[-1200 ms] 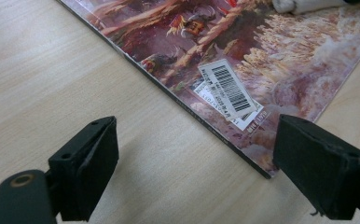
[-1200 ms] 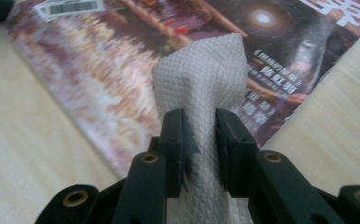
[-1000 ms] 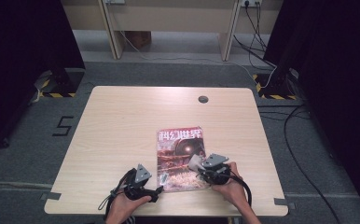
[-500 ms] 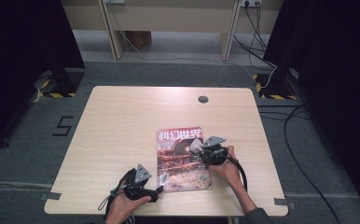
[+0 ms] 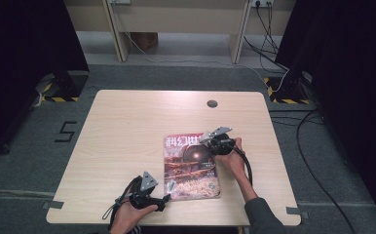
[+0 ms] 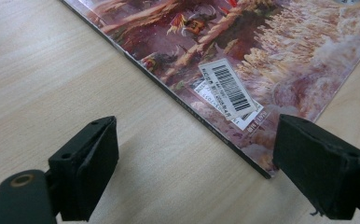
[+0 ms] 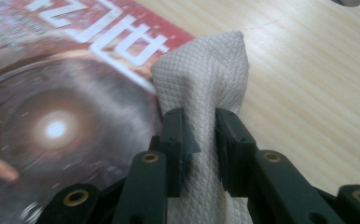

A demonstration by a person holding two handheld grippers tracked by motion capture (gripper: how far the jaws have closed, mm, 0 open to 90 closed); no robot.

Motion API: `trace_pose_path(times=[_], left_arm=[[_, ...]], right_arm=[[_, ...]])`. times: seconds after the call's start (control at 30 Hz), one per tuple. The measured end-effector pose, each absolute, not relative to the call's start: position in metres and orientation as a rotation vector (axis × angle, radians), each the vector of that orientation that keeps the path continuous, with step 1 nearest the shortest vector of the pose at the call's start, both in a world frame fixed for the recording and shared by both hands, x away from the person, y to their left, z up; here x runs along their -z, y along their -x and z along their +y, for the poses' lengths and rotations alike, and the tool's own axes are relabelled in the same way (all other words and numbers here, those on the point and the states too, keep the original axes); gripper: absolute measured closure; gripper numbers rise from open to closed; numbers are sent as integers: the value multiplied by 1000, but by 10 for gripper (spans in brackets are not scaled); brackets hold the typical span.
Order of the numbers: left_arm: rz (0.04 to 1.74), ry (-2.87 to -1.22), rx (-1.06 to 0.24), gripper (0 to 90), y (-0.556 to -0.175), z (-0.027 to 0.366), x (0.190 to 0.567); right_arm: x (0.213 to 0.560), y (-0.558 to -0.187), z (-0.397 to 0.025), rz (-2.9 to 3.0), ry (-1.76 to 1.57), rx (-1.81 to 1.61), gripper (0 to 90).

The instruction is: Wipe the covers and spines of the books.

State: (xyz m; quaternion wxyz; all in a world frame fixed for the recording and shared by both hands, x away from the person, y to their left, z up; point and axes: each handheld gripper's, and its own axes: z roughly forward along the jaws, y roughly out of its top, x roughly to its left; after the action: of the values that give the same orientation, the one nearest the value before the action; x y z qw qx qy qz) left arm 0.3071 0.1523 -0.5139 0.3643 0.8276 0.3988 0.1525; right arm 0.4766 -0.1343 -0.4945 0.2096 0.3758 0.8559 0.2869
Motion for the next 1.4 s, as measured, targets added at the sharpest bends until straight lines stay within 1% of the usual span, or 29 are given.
trace_pose_path(times=[0.2,0.5,0.7,0.8,1.0,1.07,1.17,1.3,1.4], left_arm=[[1025,-2131,-396,134,-307,152,514],[1026,-2129,-396,134,-307,152,514],[1026,-2129,-394,134,-307,152,514],[1026,-2129,-393,134,-307,152,514],[1029,-2130,-385,134,-307,153,514],[1027,-2129,-391,134,-307,152,514],[1027,-2130,-393,134,-307,152,514],[1029,-2132,-387,134,-307,152,514],[1027,-2130,-389,134,-307,152,514]], right_arm=[[493,-493,-130,2353,-1092,-755,744],[494,-507,-128,2317,-1162,-758,744],[493,-516,-119,2308,-1123,-645,752],[492,-517,-118,2304,-1126,-635,753],[479,-511,-112,2299,-1099,-756,757],[481,-510,-106,2322,-1069,-732,756],[493,-511,-99,2326,-1091,-713,756],[493,-510,-91,2333,-1091,-709,756],[494,-507,-77,2361,-1018,-732,757]])
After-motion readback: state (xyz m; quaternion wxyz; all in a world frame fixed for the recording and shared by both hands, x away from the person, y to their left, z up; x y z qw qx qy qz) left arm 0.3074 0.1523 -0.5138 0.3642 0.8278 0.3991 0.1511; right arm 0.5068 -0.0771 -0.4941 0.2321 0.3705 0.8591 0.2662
